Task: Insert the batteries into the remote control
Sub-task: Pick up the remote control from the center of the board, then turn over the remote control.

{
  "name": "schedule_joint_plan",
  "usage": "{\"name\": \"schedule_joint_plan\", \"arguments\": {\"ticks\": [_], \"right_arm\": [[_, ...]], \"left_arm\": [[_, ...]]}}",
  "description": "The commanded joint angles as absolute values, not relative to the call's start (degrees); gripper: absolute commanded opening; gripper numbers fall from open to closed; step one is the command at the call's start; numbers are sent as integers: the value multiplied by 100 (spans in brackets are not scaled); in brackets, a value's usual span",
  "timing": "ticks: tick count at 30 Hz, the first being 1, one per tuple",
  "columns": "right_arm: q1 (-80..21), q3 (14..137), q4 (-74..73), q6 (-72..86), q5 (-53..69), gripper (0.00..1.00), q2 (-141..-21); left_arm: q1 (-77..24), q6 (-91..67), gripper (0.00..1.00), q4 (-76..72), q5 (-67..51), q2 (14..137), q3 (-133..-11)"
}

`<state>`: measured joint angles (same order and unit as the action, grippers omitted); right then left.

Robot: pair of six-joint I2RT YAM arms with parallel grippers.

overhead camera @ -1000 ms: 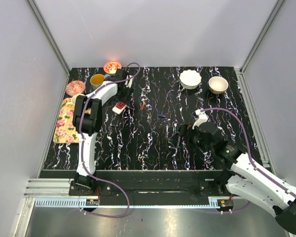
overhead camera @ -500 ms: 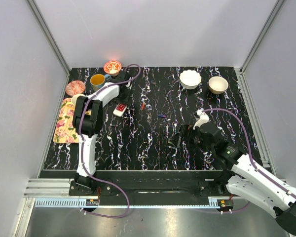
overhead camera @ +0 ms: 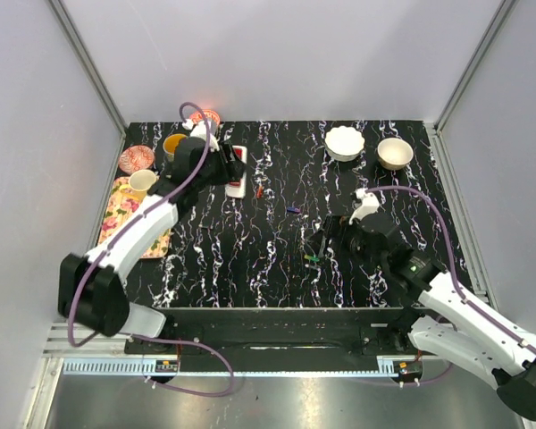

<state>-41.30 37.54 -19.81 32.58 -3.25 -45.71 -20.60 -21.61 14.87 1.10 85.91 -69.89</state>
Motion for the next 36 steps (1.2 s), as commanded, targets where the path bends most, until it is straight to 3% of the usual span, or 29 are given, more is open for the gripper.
{"name": "schedule_joint_plan", "arguments": {"ticks": [1,6,12,23,36], "right_arm": [[-4131,4306,-1240,3312,367,100,-4701],[-4122,4193,-28,3893,1553,100,-4843],[-4131,3657,1634,4517,2074,100,-4667],[-4122,3524,2697,4825,2259,100,-5036],[-4122,3946,2856,4702,2452,96,-5528]], "left_arm": [[-2398,-4015,0,-1175,-2053,7683,-5681],[-2812,-5252,0,-2789,-2733,6989,-4994],[-2979,-6230,0,-3875,-2927,6417,-4369],[-3305,-6662,0,-4351,-2760,6143,-4061],[-3489,-6723,0,-4561,-2962,6319,-4166]]}}
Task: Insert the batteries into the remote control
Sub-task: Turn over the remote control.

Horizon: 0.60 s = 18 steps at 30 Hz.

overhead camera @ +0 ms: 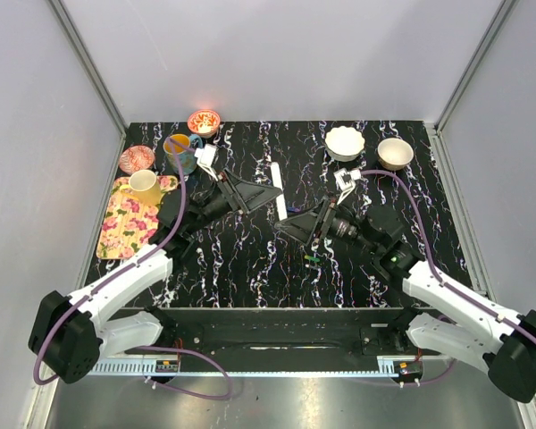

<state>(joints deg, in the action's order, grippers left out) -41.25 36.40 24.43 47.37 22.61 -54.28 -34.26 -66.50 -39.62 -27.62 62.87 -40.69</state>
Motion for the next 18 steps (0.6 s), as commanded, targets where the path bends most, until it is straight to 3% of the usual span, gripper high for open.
{"name": "schedule_joint_plan", "arguments": {"ticks": [1,18], "right_arm": [[-4113,3946,2891,4720,2461,94,-5554],[-4104,3982,3419,4790,2821,54,-5871]], "left_arm": [[-3507,-6741,0,-4588,-2971,6319,-4140],[-3542,-6882,0,-4992,-2997,6337,-3885]]}}
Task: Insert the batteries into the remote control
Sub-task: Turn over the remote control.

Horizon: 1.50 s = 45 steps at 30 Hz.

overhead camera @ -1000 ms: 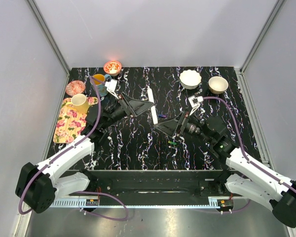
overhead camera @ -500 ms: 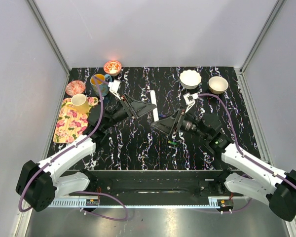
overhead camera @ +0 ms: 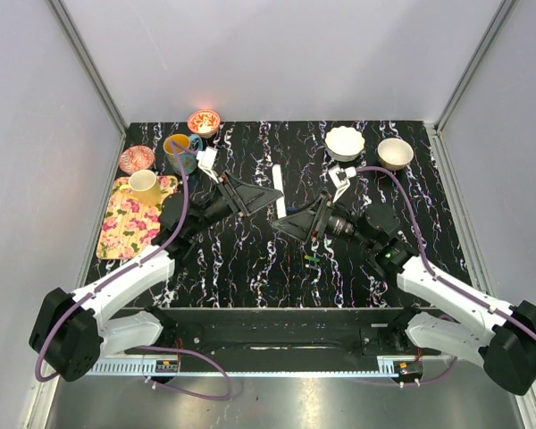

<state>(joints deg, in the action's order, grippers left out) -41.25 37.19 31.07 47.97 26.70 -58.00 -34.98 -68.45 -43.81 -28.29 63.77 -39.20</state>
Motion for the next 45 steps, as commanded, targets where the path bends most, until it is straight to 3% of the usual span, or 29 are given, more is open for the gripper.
{"name": "schedule_joint_plan", "arguments": {"ticks": [1,3,4,6,7,11,16,20,25,33,36,40,44,45], "right_arm": [[-4104,3990,3410,4773,2856,47,-5871],[-4113,4016,3192,4650,2900,41,-5810],[-4113,4095,2851,4580,2909,31,-5766],[-4104,4227,2280,4117,2778,13,-5539],[-4113,4367,1554,3931,2647,0,-5441],[-4113,4921,-365,2858,1840,0,-5186],[-4113,5562,-1737,2145,1065,0,-5326],[-4148,5722,-2118,1969,511,0,-5537],[-4166,5704,-2083,2092,448,0,-5581],[-4210,5757,-2021,2250,536,0,-5572],[-4245,5801,-2065,2259,571,0,-5581],[-4254,5827,-2118,2241,545,0,-5555],[-4254,5810,-2171,2224,519,0,-5484],[-4263,5792,-2188,2224,519,0,-5467]], "left_arm": [[-3542,-6873,0,-5010,-2988,6328,-3867],[-3533,-6768,23,-4949,-2980,6311,-3867],[-3533,-6698,55,-4887,-2979,6293,-3893],[-3516,-6400,80,-4397,-2831,6153,-3981],[-3516,-6242,99,-4168,-2726,6004,-4016],[-3516,-5311,99,-2755,-2312,5713,-4288],[-3656,-5002,99,-1804,-1776,5748,-4701],[-4270,-4353,99,-863,-846,5932,-5185],[-4877,-4315,99,-948,165,6196,-5318],[-5080,-4307,98,-975,448,6898,-5572],[-5080,-4315,91,-1002,457,7109,-5686],[-5098,-4307,73,-1186,334,7303,-5827],[-5106,-4289,47,-1248,176,7435,-5941],[-5106,-4289,45,-1248,158,7479,-5950]]}}
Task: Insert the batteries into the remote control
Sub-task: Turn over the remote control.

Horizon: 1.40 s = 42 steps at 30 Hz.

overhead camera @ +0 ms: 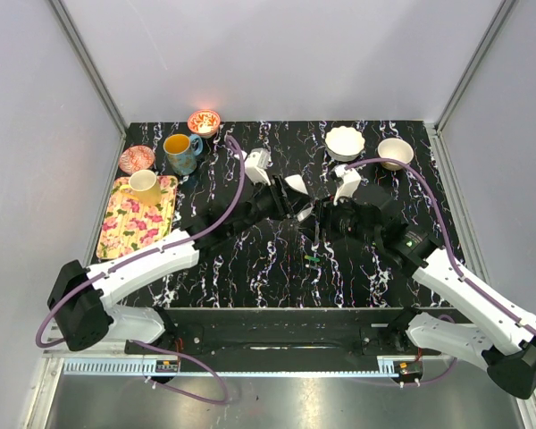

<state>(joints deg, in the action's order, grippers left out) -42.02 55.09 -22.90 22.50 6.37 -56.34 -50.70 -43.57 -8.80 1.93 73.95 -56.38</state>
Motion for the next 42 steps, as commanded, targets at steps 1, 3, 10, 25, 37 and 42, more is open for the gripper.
{"name": "schedule_joint_plan", "arguments": {"ticks": [1,3,10,25,37,42], "right_arm": [[-4263,5783,-2197,2215,519,0,-5458],[-4263,5774,-2215,2215,501,0,-5440],[-4263,5818,-2311,2136,405,0,-5379],[-4263,6249,-2725,1565,597,0,-5484],[-4254,6372,-3094,1327,879,0,-5528],[-4271,6302,-3094,1345,809,0,-5476]], "left_arm": [[-5115,-4272,42,-1213,141,7506,-5976],[-5124,-4254,30,-1178,88,7550,-6020],[-5133,-4201,0,-1151,0,7550,-5977],[-5133,-4219,59,-1142,-553,7295,-5836],[-5080,-3929,57,-949,-817,7383,-6240],[-4992,-4051,57,-1107,-826,7365,-6196]]}}
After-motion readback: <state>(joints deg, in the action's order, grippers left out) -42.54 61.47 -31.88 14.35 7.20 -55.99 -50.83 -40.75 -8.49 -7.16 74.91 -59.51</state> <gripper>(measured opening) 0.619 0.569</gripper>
